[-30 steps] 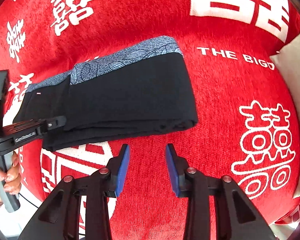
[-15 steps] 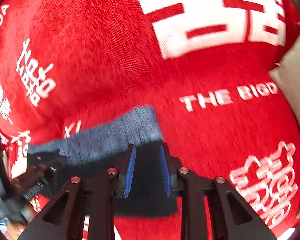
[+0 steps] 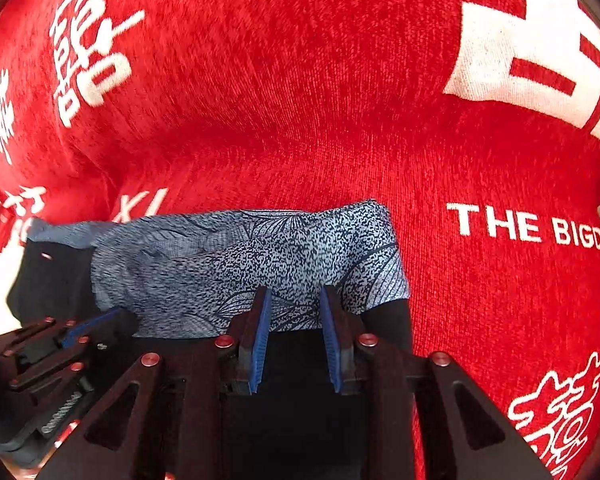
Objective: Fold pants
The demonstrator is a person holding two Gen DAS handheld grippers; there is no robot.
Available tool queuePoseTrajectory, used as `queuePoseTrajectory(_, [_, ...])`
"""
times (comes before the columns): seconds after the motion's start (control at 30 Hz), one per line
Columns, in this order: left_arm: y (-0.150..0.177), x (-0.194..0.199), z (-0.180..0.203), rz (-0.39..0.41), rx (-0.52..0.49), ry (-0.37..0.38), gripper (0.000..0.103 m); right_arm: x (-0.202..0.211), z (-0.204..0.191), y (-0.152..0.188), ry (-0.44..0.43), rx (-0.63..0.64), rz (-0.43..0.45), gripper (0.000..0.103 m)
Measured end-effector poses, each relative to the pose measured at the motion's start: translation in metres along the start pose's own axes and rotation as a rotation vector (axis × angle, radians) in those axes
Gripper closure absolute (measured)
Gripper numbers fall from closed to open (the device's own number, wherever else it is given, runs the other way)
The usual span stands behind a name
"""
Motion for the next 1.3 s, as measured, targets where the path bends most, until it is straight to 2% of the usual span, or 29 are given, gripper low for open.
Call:
queuePoseTrajectory(0.1, [0.005,0.012,-0.013,0.013,0.005,-0.039,0.096,0.021,0.006,0.011,-0.036,-0.049,0.008,0.070])
queuePoseTrajectory(0.2, [0.010,0.017,-0.031,-0.005,0.021,-0.069,0.096,0.037,0.009,0.037,-0.007,-0.062,0.024,0.069])
queuePoseTrajectory(0.3, [0.023,0.018,-0.050,-0.035,0.049,-0.084,0.096,0.033,0.000,0.065,0.014,-0.038,-0.003,0.067])
queuePoseTrajectory(0.33, [0.028,0.018,-0.055,-0.048,0.052,-0.094,0.096,0.027,-0.005,0.070,0.032,-0.022,-0.014,0.060])
queuePoseTrajectory(0.37, [0.035,0.017,-0.058,-0.063,0.056,-0.105,0.096,0.020,-0.009,0.072,0.060,-0.003,-0.021,0.048])
queuePoseTrajectory(0.43, [0.048,0.017,-0.063,-0.088,0.061,-0.119,0.096,0.005,-0.023,0.071,0.130,0.068,-0.015,0.036])
queuePoseTrajectory(0.5, [0.062,0.018,-0.064,-0.102,0.068,-0.117,0.096,0.000,-0.035,0.067,0.220,0.119,-0.017,0.033])
queuePoseTrajectory(0.53, [0.066,0.020,-0.065,-0.104,0.074,-0.110,0.095,-0.001,-0.037,0.065,0.231,0.115,-0.028,0.033])
queuePoseTrajectory(0.57, [0.072,0.021,-0.066,-0.108,0.085,-0.100,0.087,-0.001,-0.037,0.064,0.226,0.100,-0.036,0.032])
queuePoseTrajectory(0.63, [0.080,0.025,-0.071,-0.100,0.112,-0.105,0.006,-0.001,-0.035,0.063,0.212,0.067,-0.055,0.031])
queuePoseTrajectory(0.67, [0.084,0.031,-0.075,-0.067,0.127,-0.118,0.003,0.000,-0.036,0.063,0.214,0.061,-0.061,0.031])
queuePoseTrajectory(0.7, [0.088,0.036,-0.076,-0.048,0.127,-0.122,0.003,0.003,-0.036,0.065,0.213,0.058,-0.065,0.031])
queuePoseTrajectory(0.83, [0.105,0.039,-0.088,-0.066,0.147,-0.103,0.003,0.015,-0.047,0.074,0.170,0.060,-0.062,0.031])
queuePoseTrajectory(0.9, [0.113,0.036,-0.099,-0.074,0.165,-0.123,0.003,0.024,-0.060,0.073,0.095,0.054,-0.034,0.034])
queuePoseTrajectory(0.97, [0.120,0.035,-0.110,-0.087,0.191,-0.118,0.003,0.029,-0.071,0.069,0.025,0.052,-0.022,0.053])
queuePoseTrajectory(1.03, [0.126,0.032,-0.121,-0.098,0.227,-0.098,0.003,0.022,-0.085,0.060,-0.071,0.038,-0.050,0.060])
queuePoseTrajectory(1.13, [0.136,0.026,-0.140,-0.122,0.276,-0.097,0.003,0.004,-0.094,0.055,-0.157,-0.017,-0.100,0.061])
queuePoseTrajectory(1.2, [0.143,0.017,-0.153,-0.146,0.298,-0.098,0.003,-0.019,-0.098,0.059,-0.190,-0.051,-0.173,0.061])
queuePoseTrajectory(1.3, [0.154,0.014,-0.176,-0.141,0.353,-0.108,0.003,-0.025,-0.094,0.061,-0.217,-0.088,-0.145,0.061])
Point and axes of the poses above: each gripper's, at about its wrist camera, not at the fingertips, and x roughly against the way its jaws point, z to its right, y to its underside, the point moved 6 cm from there along -x, roughly the way its jaws point, and after that the axes turned 14 degrees about -z, right-handed, at the moved point
